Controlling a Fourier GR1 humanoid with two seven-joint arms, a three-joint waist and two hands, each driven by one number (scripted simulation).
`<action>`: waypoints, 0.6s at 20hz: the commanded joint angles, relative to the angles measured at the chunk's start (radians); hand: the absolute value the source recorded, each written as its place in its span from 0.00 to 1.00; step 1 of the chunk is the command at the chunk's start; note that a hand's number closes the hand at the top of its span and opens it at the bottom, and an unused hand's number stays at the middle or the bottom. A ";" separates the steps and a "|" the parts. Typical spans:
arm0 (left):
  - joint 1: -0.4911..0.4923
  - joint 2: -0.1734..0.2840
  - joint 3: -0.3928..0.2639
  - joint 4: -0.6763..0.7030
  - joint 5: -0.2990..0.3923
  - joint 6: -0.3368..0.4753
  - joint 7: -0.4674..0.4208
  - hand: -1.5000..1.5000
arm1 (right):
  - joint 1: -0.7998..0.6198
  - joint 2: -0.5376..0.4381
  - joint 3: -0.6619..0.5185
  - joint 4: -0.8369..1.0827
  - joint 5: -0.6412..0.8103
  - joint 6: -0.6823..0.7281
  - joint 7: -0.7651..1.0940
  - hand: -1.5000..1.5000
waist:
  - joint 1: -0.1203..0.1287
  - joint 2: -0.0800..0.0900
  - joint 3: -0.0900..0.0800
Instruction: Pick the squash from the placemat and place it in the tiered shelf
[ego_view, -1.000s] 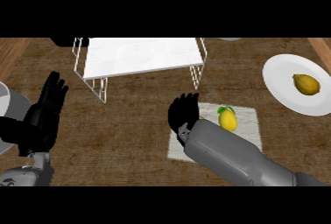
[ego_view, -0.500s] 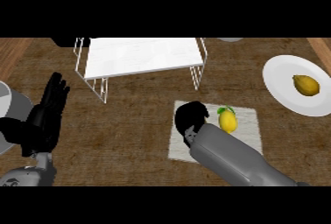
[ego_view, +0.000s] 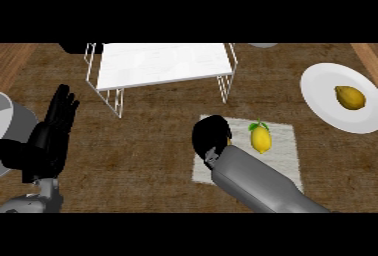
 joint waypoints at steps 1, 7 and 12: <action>0.003 -0.015 -0.014 0.013 -0.005 -0.004 -0.014 0.50 | 0.067 0.095 -0.030 -0.057 -0.051 -0.182 0.094 1.00 | 0.020 0.011 0.003; -0.020 -0.016 -0.024 0.046 0.001 -0.027 -0.031 0.50 | 0.117 0.098 -0.003 -0.241 -0.189 -0.513 0.207 1.00 | 0.051 0.013 0.002; -0.011 -0.011 -0.027 0.039 -0.003 -0.037 -0.030 0.50 | -0.043 0.099 0.040 -0.356 -0.247 -0.647 0.344 1.00 | 0.058 0.005 0.001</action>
